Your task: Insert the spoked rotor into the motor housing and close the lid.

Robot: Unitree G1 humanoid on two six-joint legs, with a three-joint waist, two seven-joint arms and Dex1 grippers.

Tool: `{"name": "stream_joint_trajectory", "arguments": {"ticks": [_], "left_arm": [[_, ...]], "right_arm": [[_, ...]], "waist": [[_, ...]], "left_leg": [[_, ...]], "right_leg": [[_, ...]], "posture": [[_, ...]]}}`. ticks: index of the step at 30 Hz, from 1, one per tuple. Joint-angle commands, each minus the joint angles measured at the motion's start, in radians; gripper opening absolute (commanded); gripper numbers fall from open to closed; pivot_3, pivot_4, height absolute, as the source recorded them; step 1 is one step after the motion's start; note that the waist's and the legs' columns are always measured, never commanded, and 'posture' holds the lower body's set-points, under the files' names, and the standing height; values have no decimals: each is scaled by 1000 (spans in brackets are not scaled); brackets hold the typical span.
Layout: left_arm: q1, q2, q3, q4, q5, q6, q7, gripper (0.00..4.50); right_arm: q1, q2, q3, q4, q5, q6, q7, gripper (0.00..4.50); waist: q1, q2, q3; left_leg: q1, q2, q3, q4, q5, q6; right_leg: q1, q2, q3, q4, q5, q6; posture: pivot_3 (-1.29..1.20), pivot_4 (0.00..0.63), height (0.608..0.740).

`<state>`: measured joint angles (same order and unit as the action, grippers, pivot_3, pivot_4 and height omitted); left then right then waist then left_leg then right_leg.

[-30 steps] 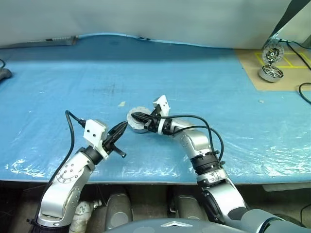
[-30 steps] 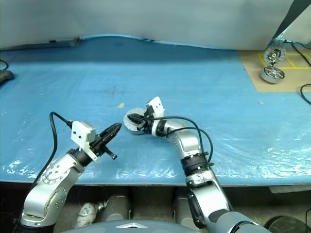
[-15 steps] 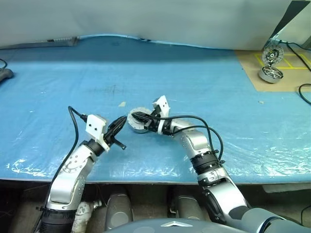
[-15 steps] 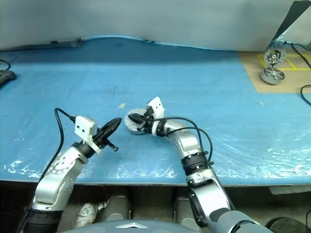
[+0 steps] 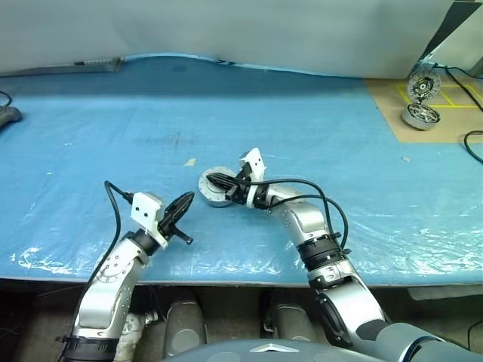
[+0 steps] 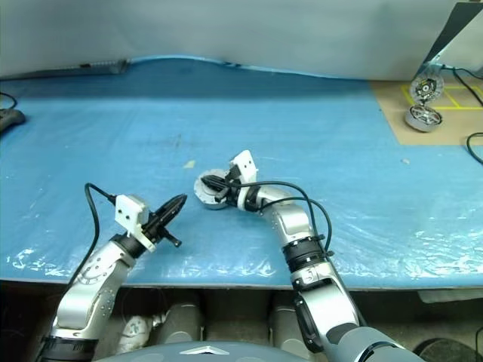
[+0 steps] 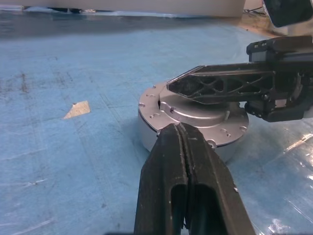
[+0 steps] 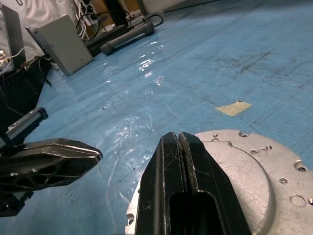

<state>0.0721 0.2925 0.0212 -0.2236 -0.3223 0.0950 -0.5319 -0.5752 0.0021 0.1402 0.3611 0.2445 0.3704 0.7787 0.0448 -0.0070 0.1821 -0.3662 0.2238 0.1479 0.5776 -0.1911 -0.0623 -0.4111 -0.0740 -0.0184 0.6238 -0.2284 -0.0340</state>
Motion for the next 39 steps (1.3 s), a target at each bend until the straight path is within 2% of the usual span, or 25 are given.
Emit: {"name": "stream_joint_trajectory", "arguments": {"ticks": [1, 14, 19, 25, 32, 39], "left_arm": [[-21, -2, 0, 17, 11, -39, -11, 25], [-42, -18, -38, 64, 39, -47, -20, 25], [-98, -58, -42, 178, 72, -75, 8, 25], [-145, -49, -31, 270, 66, -105, -30, 25], [-122, -39, -26, 245, 51, -127, -69, 25], [-25, -19, -17, 120, 33, -115, -75, 25]], "right_arm": [[6, 0, 1, -13, 8, -2, -8, 0], [7, -19, 5, -15, 6, 8, -1, 0], [7, -24, 6, -14, 5, 7, -1, 0], [4, -22, 3, -10, 7, 1, -9, 0], [8, -32, 14, -19, 6, 4, -2, 0], [15, -46, 6, -81, 22, 20, -3, 0]], "waist": [[0, 0, 0], [0, 0, 0], [0, 0, 0], [3, 3, -3], [2, 4, -3], [2, 4, -3]], "left_leg": [[0, 0, 0, 0, 0, 0], [0, 0, 0, 0, 0, 0], [0, 0, 0, 0, 0, 0], [1, -1, 0, 0, 0, 0], [2, 0, 0, 0, 0, 0], [1, 0, 0, -1, 0, 0]], "right_leg": [[0, 0, 0, 0, 0, 0], [0, 0, 0, -1, 0, 0], [0, 0, 0, 0, 0, 0], [2, -1, 0, 0, 0, 0], [2, -1, 0, -1, 0, 0], [2, -1, 0, -2, 0, 0]], "posture": [[0, 150, 740], [0, 150, 740], [0, 150, 740], [0, 150, 740], [0, 150, 740], [0, 150, 740]]}}
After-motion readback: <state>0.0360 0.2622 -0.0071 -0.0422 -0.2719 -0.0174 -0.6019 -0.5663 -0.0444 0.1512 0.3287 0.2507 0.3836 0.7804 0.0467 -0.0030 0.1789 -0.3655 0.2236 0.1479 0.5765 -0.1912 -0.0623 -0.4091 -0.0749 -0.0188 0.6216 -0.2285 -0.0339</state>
